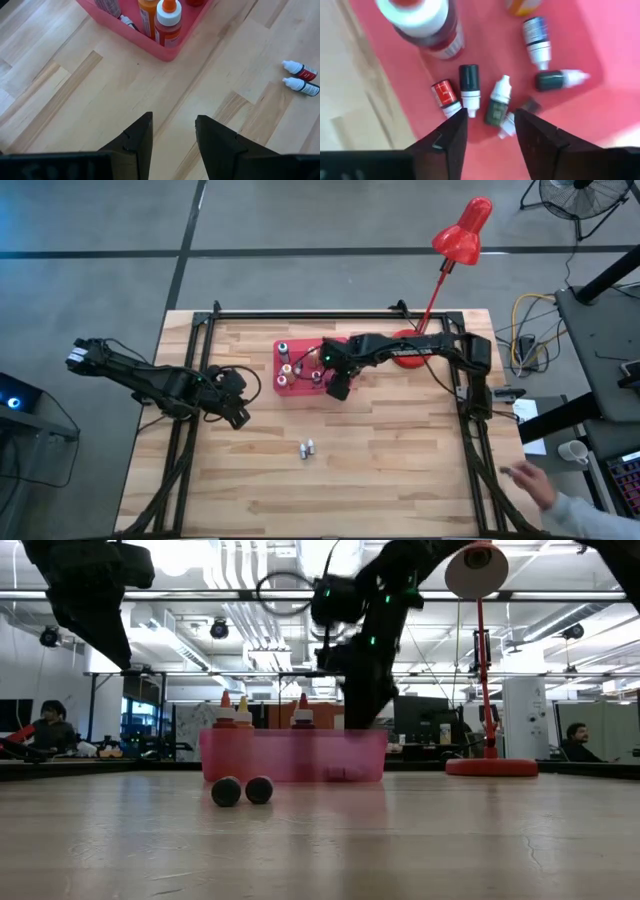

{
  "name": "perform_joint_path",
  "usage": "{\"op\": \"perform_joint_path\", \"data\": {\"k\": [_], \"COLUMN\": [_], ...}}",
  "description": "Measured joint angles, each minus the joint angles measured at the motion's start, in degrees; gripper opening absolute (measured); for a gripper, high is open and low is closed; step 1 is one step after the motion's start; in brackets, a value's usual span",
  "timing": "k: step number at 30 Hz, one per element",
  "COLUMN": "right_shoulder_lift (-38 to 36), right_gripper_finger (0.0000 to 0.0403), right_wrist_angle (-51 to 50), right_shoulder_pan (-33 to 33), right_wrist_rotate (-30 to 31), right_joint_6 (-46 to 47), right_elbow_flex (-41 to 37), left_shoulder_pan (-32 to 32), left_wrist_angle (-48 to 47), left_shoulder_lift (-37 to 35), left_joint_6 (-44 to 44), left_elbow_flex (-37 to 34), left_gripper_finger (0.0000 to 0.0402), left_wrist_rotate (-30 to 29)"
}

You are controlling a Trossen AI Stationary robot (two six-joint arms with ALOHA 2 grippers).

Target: Pick & Place food coloring

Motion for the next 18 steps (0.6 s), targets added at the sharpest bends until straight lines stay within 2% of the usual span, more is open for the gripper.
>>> {"op": "perform_joint_path", "data": {"k": [2, 5, 8, 12, 15, 18], "right_shoulder_lift": [-2.2, -6.7, -9.7, -8.7, -7.7, -6.6], "right_gripper_finger": [0.0166, 0.0175, 0.0178, 0.0175, 0.017, 0.0166], "right_wrist_angle": [-1.8, 0.7, 4.6, 1.8, -1.2, -7.6], "right_shoulder_pan": [-0.1, 2.0, 7.4, 15.0, 18.9, 21.9], "right_wrist_rotate": [-0.1, -0.9, -2.2, -2.8, -2.1, -1.9], "right_joint_6": [2.0, 4.3, -1.5, -11.1, -10.4, -6.0], "right_elbow_flex": [1.2, 2.0, 2.0, 1.0, 0.7, 0.5], "left_shoulder_pan": [0.0, 0.0, 0.0, 0.0, 0.0, 0.0], "left_wrist_angle": [0.0, 0.0, 0.0, 0.2, 0.2, 0.2], "left_shoulder_lift": [0.0, 0.0, 0.0, 0.0, 0.0, 0.0], "left_joint_6": [0.0, 0.0, 0.0, 0.0, 0.1, 0.1], "left_elbow_flex": [0.0, 0.0, 0.0, 0.0, 0.0, 0.0], "left_gripper_finger": [0.0122, 0.0122, 0.0122, 0.0122, 0.0122, 0.0122], "left_wrist_rotate": [0.0, 0.0, 0.0, 0.0, 0.0, 0.0]}}
